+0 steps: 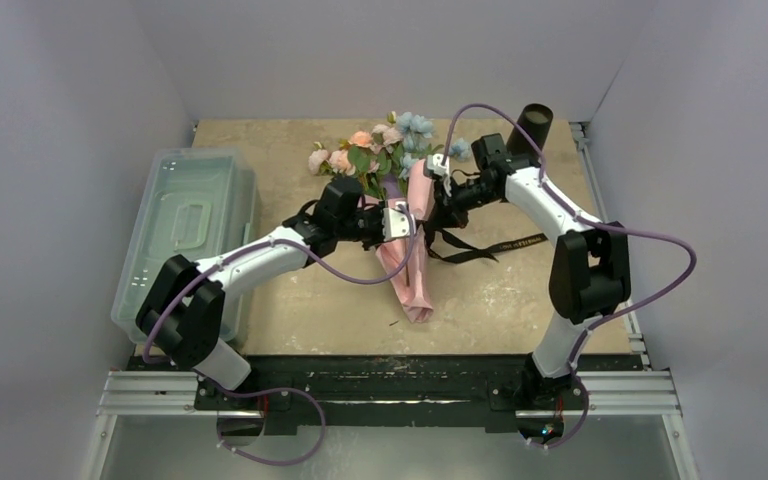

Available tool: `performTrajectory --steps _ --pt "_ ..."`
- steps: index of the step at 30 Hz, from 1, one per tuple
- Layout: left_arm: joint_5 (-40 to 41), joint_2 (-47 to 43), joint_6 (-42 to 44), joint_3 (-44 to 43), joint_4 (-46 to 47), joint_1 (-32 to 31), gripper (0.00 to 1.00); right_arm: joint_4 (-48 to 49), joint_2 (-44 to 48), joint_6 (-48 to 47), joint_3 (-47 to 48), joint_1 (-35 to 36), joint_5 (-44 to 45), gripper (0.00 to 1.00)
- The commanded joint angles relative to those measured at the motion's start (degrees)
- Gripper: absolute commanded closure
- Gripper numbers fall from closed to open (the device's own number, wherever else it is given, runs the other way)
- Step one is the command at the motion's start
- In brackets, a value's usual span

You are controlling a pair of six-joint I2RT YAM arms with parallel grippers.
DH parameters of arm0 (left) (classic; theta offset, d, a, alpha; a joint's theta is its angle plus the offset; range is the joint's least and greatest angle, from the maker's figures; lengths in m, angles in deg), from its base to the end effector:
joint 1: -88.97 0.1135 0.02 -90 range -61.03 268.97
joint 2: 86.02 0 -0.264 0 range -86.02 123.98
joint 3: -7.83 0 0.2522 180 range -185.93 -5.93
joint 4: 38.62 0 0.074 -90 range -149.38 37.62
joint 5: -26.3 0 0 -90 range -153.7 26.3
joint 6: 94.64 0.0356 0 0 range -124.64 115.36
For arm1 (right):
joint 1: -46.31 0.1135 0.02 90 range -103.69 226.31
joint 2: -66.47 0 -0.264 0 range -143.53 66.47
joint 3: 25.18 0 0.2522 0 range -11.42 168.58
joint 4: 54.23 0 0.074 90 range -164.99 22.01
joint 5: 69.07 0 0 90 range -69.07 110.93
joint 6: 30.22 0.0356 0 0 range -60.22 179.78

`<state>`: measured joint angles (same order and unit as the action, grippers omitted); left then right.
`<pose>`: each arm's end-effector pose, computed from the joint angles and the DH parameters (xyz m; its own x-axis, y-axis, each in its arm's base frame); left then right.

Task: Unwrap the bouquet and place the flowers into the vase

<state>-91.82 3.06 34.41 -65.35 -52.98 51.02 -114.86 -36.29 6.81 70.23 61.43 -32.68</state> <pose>0.2652 -0.2281 0.2553 0.2353 0.5211 -0.8204 0.9209 0.1504 0.3597 0.3440 0.1226 0.2505 -0.1828 -0.5400 -0.8216 -0.9831 0.1045 0.1501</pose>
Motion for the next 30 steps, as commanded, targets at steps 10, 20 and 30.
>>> performTrajectory --steps 10,20,30 --pt "0.78 -5.28 2.69 4.51 3.50 3.24 0.83 -0.41 3.10 12.07 7.23 0.62 -10.35 1.00" --pt "-0.22 -14.13 21.66 7.13 -0.60 -4.32 0.56 14.79 3.50 31.17 3.97 3.00 -11.46 1.00" --pt "8.42 -8.20 34.18 1.74 -7.28 -13.37 0.47 21.32 2.74 40.04 4.66 7.70 -7.72 1.00"
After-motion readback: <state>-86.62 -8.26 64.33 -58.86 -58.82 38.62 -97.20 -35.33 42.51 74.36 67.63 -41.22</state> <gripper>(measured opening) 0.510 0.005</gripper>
